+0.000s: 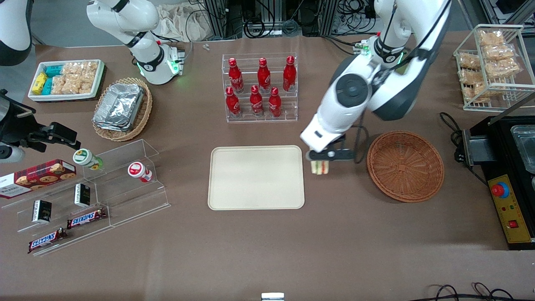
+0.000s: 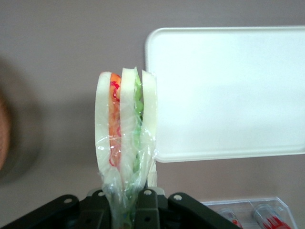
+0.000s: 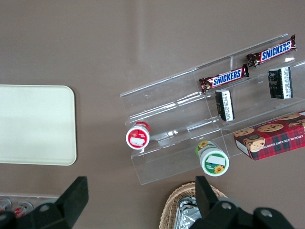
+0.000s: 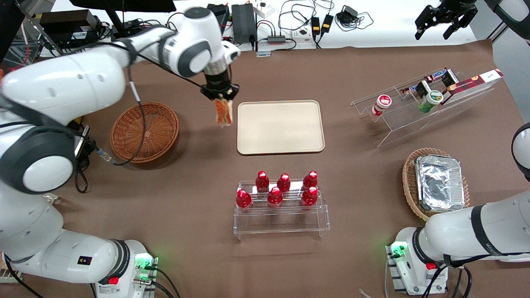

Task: Place sandwich from basket to tray
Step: 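Lift the sandwich out of the basket and carry it over the cream tray, then lower the sandwich onto the tray and open the left gripper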

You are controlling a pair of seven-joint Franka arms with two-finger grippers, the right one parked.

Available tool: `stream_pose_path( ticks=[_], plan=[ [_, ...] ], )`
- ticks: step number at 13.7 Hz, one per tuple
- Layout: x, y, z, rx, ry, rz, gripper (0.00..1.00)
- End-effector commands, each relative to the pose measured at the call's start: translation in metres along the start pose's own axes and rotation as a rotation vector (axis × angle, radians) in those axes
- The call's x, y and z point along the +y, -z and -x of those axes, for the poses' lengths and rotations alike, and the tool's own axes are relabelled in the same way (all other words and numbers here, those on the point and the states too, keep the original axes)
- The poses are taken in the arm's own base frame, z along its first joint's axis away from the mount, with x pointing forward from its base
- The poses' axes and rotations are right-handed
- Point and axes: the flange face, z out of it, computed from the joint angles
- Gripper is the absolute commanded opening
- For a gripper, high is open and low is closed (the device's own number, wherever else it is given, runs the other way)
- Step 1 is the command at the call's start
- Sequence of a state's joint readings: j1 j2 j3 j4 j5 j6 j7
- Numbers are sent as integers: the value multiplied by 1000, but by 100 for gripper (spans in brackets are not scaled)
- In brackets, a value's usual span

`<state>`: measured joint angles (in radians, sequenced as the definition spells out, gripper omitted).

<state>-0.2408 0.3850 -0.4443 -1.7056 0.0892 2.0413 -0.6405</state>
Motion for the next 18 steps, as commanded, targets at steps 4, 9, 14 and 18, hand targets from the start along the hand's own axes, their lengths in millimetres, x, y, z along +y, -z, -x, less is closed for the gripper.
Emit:
stream_pose_path(
  ticks=[4,9,14,18],
  plan=[
    [28,-103,-28,-7,-37,55,0],
    [52,-146,-31,-1,-3,36,56],
    [56,-139,-29,14,4,43,100],
    [38,-70,-32,34,112,2,100]
  ],
)
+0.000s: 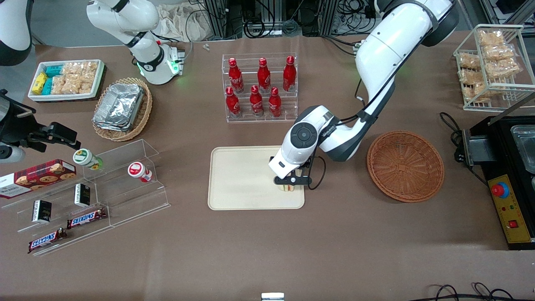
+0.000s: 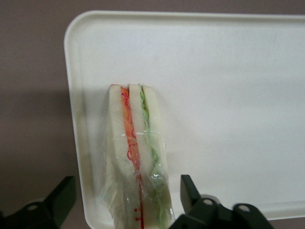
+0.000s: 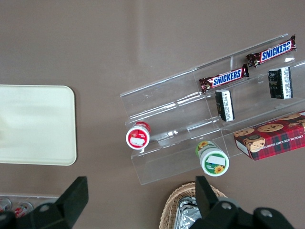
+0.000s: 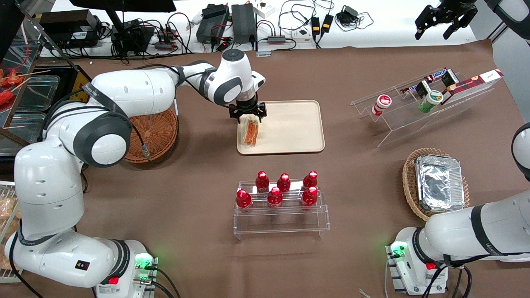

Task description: Place sandwich from basket to tray

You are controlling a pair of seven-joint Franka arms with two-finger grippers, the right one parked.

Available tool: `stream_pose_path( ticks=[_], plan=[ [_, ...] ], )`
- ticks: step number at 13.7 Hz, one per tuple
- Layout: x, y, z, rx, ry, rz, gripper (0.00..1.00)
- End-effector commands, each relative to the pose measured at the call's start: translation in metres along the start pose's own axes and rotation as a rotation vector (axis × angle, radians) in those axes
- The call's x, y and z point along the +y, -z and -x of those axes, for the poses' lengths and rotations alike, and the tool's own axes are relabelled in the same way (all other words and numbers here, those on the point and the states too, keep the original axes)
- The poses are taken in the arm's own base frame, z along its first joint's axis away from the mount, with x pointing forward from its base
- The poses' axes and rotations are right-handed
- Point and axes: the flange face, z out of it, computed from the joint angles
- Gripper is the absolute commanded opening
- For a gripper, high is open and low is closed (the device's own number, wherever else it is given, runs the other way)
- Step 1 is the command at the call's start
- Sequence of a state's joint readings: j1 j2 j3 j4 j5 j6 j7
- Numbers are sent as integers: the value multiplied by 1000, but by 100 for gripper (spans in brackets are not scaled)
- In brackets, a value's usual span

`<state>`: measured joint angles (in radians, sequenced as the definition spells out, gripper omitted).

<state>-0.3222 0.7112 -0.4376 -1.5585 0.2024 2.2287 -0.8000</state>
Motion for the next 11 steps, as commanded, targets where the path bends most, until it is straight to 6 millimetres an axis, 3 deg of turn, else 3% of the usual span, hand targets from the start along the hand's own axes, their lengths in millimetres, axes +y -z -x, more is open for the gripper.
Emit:
stream_pose_path(
  ticks=[1,4,6,11],
  plan=[
    [-27,100,-2,38,61,-77,100],
    [-75,193,1,20,84,-106,100],
    [-124,245,0,-23,66,-82,100],
    [-249,326,2,-95,29,-54,100]
  ],
)
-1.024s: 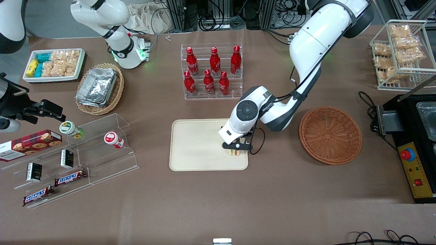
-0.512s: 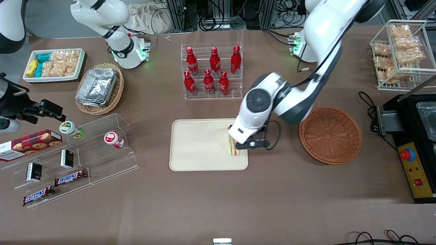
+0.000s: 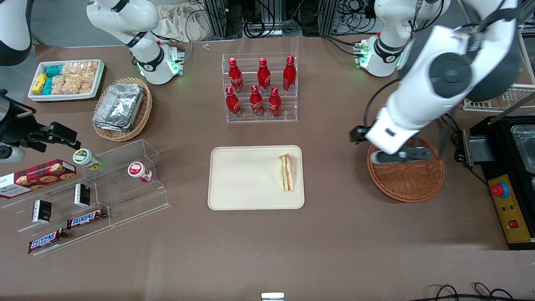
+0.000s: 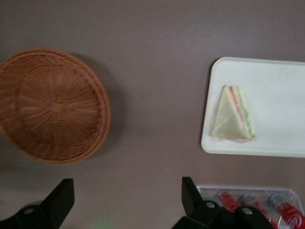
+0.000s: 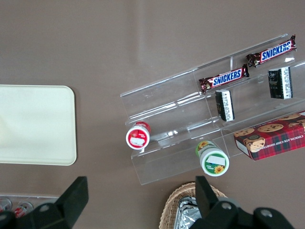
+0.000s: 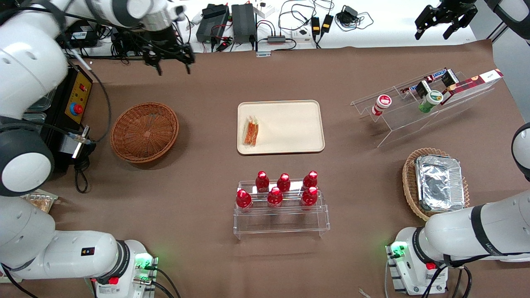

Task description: Place sandwich from basket to tray

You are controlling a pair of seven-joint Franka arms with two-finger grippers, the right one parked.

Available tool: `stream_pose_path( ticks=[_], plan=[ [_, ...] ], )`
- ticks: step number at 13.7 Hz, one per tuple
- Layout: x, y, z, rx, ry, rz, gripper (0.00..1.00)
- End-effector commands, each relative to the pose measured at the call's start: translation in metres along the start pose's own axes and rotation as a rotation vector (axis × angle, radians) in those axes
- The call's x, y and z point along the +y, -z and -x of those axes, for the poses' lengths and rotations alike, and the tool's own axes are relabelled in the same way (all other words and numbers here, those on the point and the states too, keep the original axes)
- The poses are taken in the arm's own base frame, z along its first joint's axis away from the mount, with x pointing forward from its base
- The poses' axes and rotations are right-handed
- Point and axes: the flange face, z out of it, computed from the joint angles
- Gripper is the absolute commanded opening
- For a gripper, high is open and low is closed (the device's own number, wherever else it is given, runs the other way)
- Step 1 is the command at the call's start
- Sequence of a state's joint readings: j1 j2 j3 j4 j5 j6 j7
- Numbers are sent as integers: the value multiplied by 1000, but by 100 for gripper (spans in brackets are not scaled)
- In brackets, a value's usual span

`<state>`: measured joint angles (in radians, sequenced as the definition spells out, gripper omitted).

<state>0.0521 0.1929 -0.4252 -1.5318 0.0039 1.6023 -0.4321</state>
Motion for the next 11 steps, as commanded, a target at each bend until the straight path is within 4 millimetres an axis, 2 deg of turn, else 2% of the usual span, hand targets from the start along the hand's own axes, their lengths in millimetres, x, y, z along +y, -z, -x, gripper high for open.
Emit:
stream_pose_path(
  ticks=[1,5,7,8,11],
  plan=[
    [-63,26,16,-52,-55,17,100],
    [-178,60,32,-74,-86,10,100],
    [-223,73,44,-58,-116,28,100],
    [-235,76,46,-52,-95,33,100],
    [-232,77,42,-51,-102,7,100]
  ],
)
